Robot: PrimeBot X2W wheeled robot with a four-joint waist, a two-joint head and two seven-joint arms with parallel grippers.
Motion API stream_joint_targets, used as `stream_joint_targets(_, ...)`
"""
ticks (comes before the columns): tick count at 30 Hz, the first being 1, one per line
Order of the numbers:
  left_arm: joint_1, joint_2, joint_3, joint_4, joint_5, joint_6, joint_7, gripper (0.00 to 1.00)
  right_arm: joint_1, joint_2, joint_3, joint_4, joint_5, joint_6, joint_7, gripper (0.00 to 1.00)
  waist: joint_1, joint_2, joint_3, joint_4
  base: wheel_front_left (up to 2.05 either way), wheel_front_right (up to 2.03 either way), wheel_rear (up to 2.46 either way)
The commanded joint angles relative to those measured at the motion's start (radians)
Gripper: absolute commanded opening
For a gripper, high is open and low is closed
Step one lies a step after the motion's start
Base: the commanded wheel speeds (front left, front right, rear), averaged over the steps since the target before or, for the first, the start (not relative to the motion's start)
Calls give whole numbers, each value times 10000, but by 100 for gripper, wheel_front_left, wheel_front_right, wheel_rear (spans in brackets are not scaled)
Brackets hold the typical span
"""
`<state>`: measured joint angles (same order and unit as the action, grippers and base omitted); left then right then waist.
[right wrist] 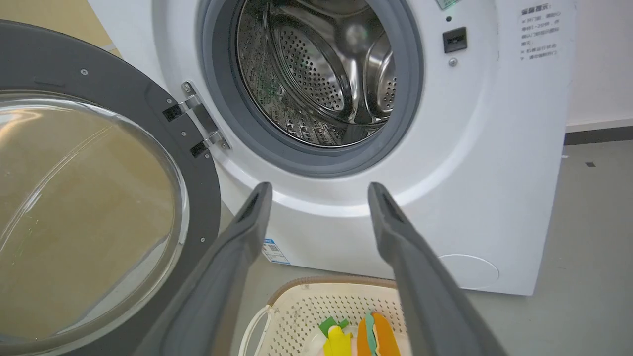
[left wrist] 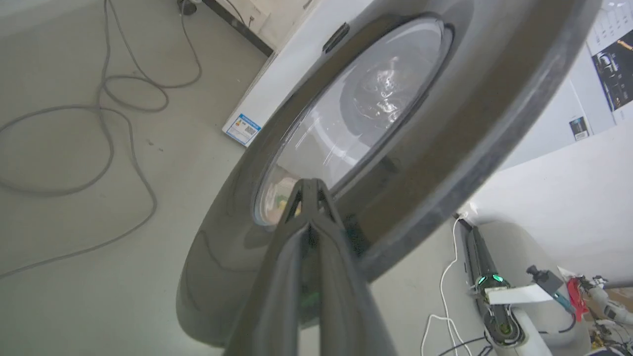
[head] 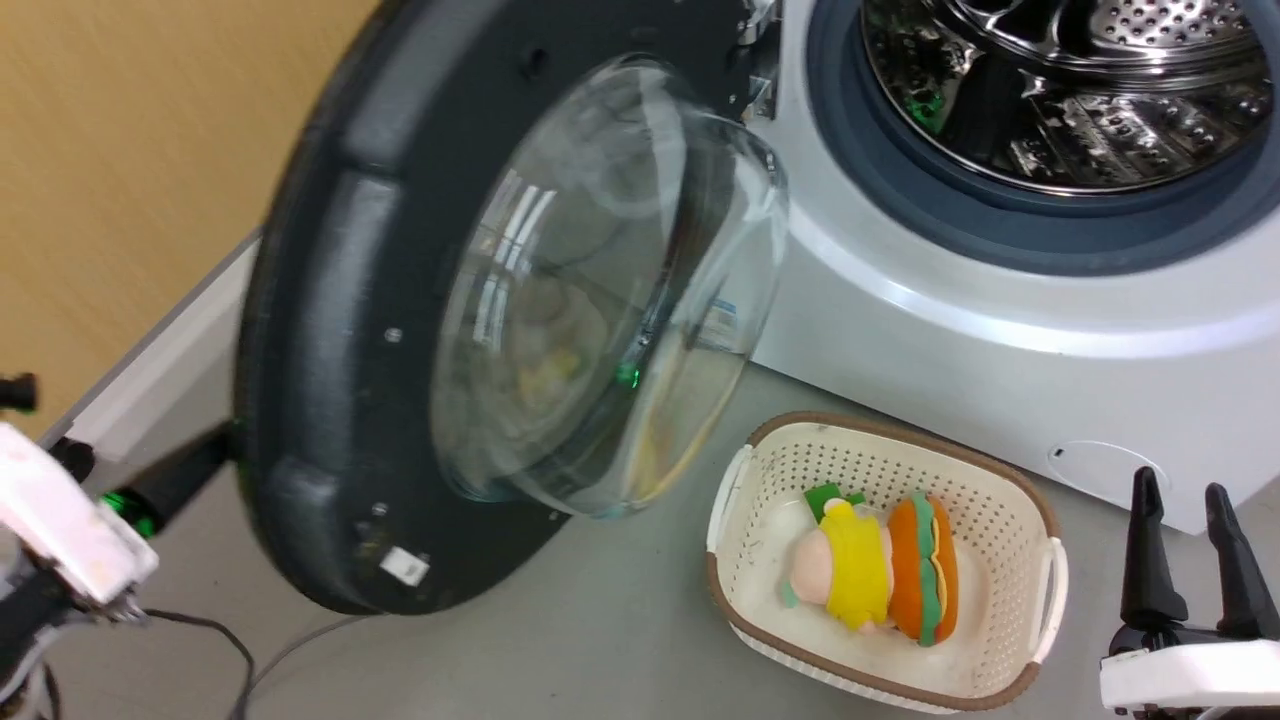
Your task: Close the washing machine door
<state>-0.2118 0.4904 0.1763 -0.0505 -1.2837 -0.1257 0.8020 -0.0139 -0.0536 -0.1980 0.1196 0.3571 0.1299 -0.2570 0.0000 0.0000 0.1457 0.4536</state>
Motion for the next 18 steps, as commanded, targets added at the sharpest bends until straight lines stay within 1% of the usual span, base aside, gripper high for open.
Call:
stream_joint_targets(1, 163, 38, -202, -205, -83, -49, 36, 0, -133, 34, -55, 29, 124, 8, -47, 100, 0, 0, -7, 47, 0, 0, 0)
stream_joint_targets(5, 413, -54, -1082, -941, 25, -49, -263, 0, -154, 34, -17, 44, 112, 8, -47, 100, 0, 0, -58, 103, 0, 0, 0)
stream_joint_targets(10, 473, -318, -2418, -1913, 12, -49, -643, 0, -181, 34, 89, 30, 67, 8, -47, 100, 0, 0, -97, 50, 0, 0, 0)
stream_joint_targets(18, 323, -647, -4305, -2860, 139, -49, -1863, 0, -268, 34, 160, -36, 2, 8, -47, 100, 0, 0, 33, -514, 0, 0, 0)
